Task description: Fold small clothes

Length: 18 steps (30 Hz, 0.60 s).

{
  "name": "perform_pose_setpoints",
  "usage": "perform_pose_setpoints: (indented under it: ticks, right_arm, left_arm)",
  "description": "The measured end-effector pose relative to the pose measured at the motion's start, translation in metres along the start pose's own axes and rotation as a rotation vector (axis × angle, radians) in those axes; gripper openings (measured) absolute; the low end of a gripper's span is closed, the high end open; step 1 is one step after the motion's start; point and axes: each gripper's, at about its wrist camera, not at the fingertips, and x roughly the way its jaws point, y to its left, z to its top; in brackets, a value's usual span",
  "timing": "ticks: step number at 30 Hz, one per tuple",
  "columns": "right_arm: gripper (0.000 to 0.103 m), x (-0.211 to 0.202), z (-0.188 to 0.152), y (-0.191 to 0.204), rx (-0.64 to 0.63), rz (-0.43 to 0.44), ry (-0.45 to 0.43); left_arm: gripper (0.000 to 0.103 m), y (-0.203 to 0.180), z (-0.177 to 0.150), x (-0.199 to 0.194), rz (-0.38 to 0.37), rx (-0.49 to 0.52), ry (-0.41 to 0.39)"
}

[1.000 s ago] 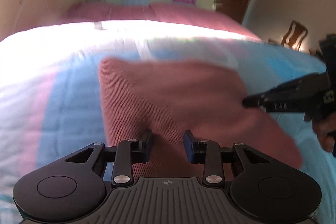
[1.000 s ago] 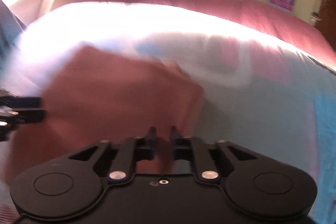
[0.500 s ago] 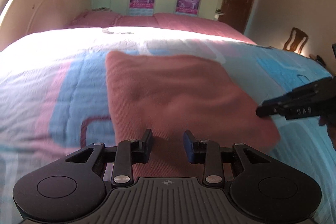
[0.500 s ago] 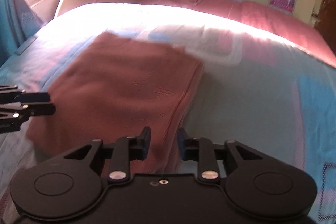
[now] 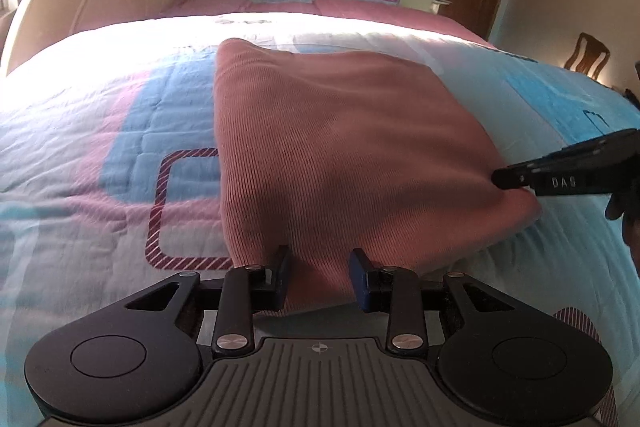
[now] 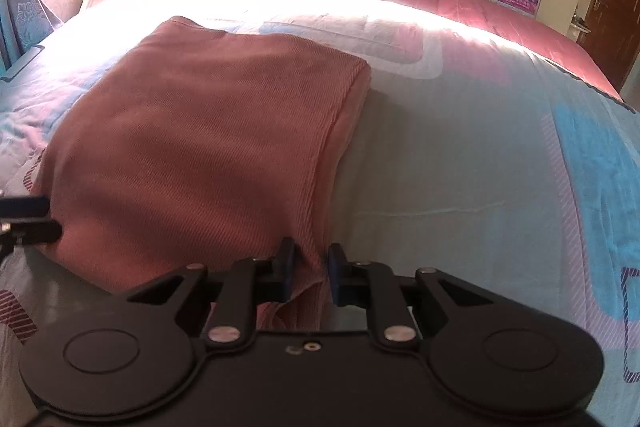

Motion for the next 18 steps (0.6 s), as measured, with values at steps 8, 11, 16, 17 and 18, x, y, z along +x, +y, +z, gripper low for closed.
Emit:
perform_pose_setpoints:
  ticks: [8, 11, 16, 17, 18]
  right_arm:
    - [0.060, -0.059, -0.015, -0.009, 0.063, 0.041, -0.108]
    - [0.088, -0.080, -0.029, -0.011, 0.058, 0.023, -0.142]
    - [0.102, -0.112, -0.060, -0.015, 0.081, 0.029, -0.144]
    - [0.102, -0.119, -0.066, -0.014, 0.084, 0.034, -0.154]
    - [0.102, -0.128, -0.074, -0.013, 0.083, 0.032, -0.168]
  left_arm:
    - [0.067, -0.019, -0.010, -0.037, 0.086, -0.004, -0.061]
    - [0.097, -0.031, -0.020, -0.061, 0.130, -0.002, -0.135]
    - [0.099, -0.048, -0.031, -0.095, 0.124, -0.011, -0.157]
    - [0.103, -0.052, -0.033, -0.104, 0.126, -0.013, -0.168]
    - [0.103, -0.056, -0.037, -0.114, 0.129, -0.015, -0.180]
